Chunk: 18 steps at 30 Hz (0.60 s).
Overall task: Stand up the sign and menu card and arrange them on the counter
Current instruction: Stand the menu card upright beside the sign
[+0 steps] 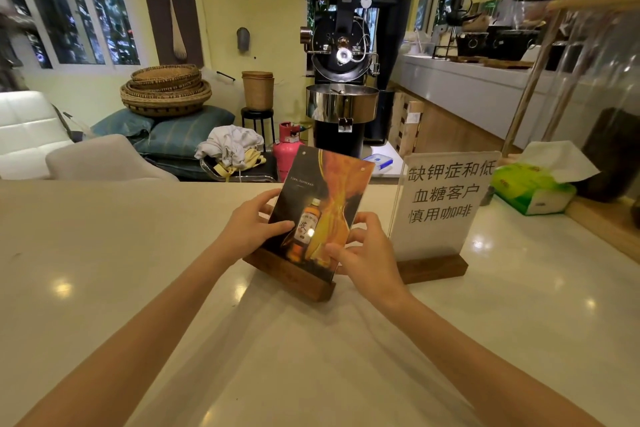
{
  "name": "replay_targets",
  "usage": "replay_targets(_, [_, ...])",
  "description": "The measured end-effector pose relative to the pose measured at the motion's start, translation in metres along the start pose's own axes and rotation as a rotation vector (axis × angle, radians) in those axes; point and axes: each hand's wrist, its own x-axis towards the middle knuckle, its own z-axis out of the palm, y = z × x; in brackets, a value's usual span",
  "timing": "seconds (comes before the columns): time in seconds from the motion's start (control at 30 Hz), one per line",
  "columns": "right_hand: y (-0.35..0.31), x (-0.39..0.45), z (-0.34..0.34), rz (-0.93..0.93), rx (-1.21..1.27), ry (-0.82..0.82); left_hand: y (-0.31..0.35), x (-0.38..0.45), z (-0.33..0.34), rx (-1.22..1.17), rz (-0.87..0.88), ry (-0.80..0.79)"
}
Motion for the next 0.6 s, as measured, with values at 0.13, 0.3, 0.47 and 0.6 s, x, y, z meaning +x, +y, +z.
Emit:
replay_targets(0.13, [0.004, -0.002, -0.008, -0.083, -0.023, 0.028, 0.005, -0.001, 0.012, -0.021, 0.08, 0.028])
replay_targets(0.3, [0.01, -0.006, -0.014, -0.178, -0.084, 0.091, 0.009, -0.006, 0.029, -0.082, 0.137, 0.06])
replay_targets(0.47, [0.019, -0.006, -0.02, -0.265, -0.145, 0.117, 0.012, -0.011, 0.041, -0.132, 0.2, 0.074])
replay_targets(0.6, [0.024, -0.009, -0.022, -0.348, -0.191, 0.156, 0.01, -0.012, 0.049, -0.181, 0.202, 0.084])
